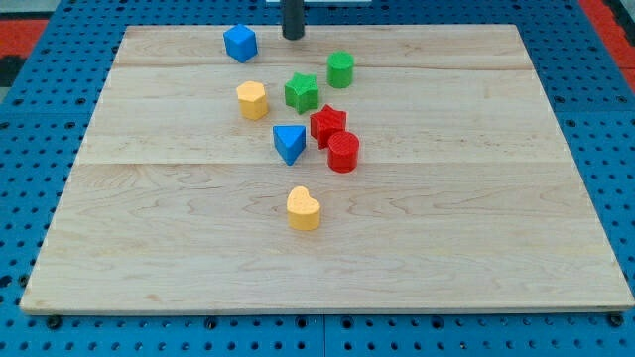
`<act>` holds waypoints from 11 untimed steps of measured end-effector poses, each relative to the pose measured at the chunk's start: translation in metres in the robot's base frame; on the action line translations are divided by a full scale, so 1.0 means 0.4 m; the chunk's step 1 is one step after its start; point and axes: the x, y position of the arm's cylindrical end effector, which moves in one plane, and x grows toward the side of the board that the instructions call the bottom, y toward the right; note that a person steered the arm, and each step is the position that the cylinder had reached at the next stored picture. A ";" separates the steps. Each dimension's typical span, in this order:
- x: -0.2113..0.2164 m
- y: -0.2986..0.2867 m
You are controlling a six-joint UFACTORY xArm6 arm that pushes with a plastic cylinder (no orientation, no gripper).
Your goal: Slide the green blocks towards the right side of the blue cube
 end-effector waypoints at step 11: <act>0.365 0.007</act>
